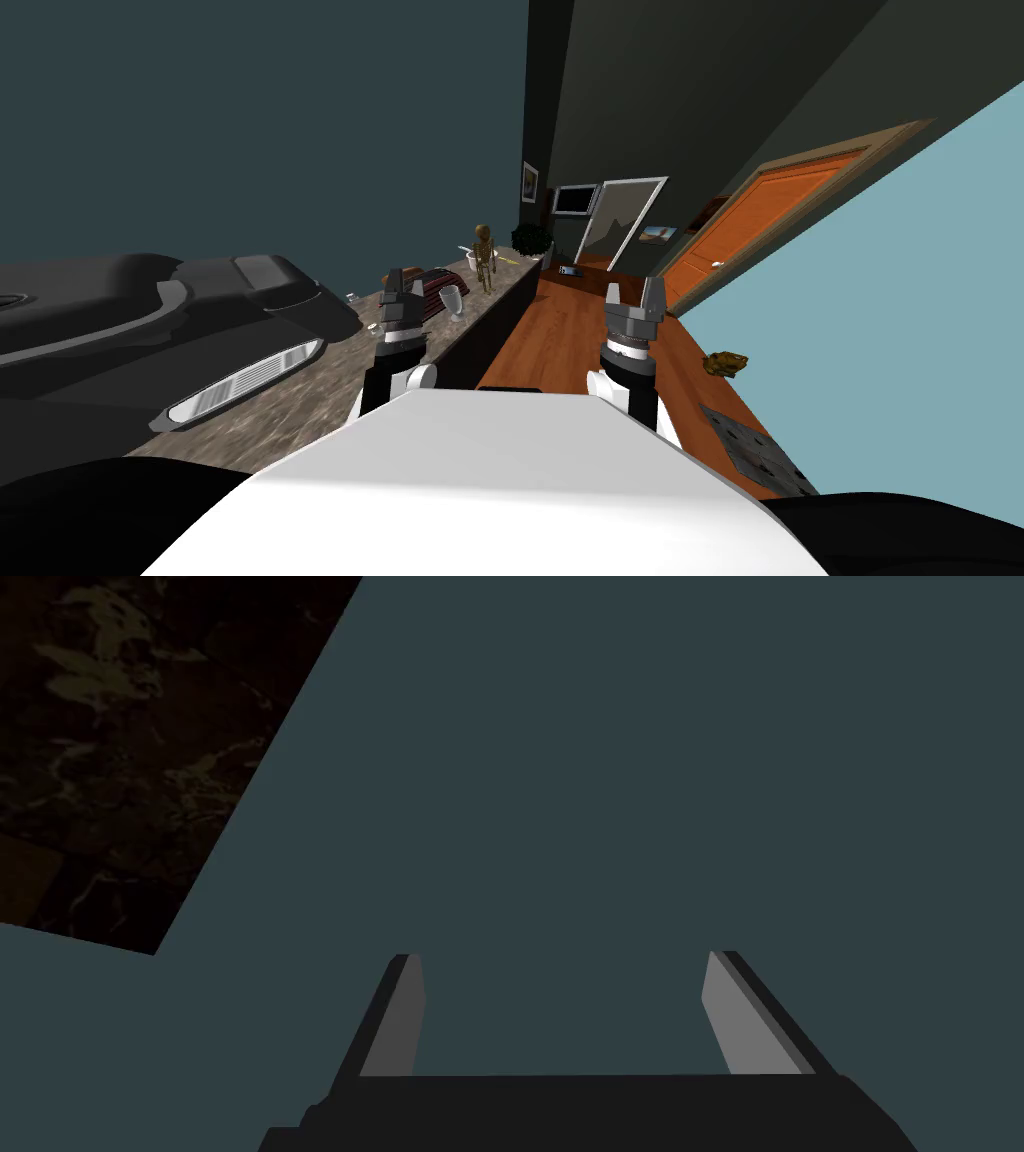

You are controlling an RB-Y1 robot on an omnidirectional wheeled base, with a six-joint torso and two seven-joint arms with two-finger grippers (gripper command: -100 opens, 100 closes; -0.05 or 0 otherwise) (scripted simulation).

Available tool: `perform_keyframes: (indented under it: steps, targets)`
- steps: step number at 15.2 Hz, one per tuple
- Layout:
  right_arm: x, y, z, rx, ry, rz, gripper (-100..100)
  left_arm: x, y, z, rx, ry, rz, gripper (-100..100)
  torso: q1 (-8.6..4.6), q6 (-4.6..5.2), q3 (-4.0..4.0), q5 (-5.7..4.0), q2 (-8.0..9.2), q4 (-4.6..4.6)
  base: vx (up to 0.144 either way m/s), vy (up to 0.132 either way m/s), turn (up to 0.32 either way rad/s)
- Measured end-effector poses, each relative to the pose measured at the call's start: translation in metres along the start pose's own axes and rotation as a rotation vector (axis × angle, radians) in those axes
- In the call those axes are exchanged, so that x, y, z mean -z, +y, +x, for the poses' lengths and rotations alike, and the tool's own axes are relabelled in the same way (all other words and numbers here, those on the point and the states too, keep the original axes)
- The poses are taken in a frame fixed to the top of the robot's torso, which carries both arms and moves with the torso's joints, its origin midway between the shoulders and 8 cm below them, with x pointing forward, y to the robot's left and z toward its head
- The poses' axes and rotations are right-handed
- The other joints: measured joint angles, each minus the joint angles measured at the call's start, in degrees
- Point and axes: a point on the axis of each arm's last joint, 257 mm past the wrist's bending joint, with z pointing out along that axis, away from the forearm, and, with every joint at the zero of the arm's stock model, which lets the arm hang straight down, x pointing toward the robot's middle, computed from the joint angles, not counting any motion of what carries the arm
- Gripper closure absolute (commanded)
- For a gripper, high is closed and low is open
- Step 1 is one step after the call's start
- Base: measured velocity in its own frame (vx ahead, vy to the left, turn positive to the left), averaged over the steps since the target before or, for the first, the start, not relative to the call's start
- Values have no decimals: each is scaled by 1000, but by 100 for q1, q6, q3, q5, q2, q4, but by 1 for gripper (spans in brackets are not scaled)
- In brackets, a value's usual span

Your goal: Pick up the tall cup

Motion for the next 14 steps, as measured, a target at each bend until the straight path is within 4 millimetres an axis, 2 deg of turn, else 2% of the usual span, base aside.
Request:
perform_keyframes:
  steps: [7, 14]
  targets:
    - [0, 0, 0, 0, 0, 0, 0, 3, 30, -24, -75, 44, -112, -100, -21, 0, -4, -5, -8, -2, 18, -53, -35]
    - [0, 0, 0, 0, 0, 0, 0, 12, 62, -62, -140, 54, -255, -100, -17, 0, -6, -4, -10, -2, 28, -48, -40]
